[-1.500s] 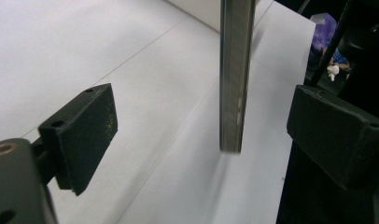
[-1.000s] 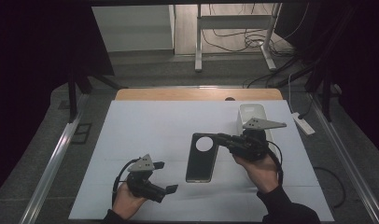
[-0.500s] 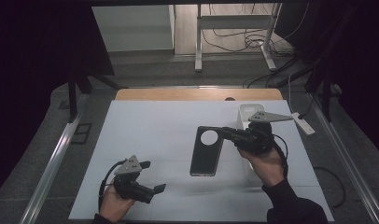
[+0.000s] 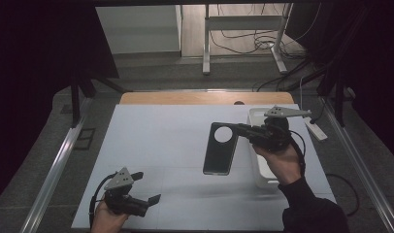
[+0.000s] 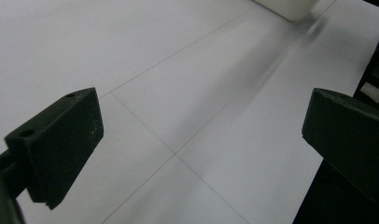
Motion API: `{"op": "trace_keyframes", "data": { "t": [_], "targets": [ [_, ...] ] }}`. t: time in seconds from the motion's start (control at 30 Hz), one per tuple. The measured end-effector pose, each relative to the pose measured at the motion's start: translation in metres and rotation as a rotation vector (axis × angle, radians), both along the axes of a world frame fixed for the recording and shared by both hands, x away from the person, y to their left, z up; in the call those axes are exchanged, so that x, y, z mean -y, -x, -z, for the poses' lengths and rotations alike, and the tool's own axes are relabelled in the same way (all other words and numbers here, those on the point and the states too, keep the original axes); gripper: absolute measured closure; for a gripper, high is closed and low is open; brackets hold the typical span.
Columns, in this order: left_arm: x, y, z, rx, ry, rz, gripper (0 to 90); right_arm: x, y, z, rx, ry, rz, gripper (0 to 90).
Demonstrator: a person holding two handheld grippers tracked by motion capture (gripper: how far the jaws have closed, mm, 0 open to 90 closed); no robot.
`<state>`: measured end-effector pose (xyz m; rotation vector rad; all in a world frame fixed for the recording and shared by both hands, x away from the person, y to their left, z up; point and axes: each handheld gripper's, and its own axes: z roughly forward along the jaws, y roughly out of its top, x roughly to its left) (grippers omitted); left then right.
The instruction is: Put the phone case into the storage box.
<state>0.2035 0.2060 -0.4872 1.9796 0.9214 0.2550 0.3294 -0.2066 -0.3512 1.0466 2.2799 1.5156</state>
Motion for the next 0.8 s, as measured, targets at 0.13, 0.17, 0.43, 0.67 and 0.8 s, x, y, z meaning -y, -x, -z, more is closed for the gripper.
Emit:
{"op": "trace_keyframes", "data": {
  "t": [0.13,0.17,0.43,0.67,0.8],
  "targets": [
    [-0.005,0.004,0.000,0.000,0.008,-0.014,0.0,0.003,-0.004,-0.002,-0.002,-0.002,0.006,81.0],
    [-0.009,0.007,0.001,0.000,0.007,-0.024,0.0,0.006,-0.007,-0.003,-0.002,-0.010,0.012,81.0],
    [-0.022,0.018,0.004,-0.008,-0.008,-0.066,0.0,0.017,-0.015,-0.007,0.001,-0.010,0.038,81.0],
    [-0.034,0.027,0.009,-0.029,-0.027,-0.100,0.0,0.026,-0.021,-0.009,0.009,0.001,0.065,81.0],
    [-0.038,0.031,0.011,-0.041,-0.042,-0.108,0.0,0.031,-0.025,-0.011,0.022,0.006,0.077,81.1]
  ]
}}
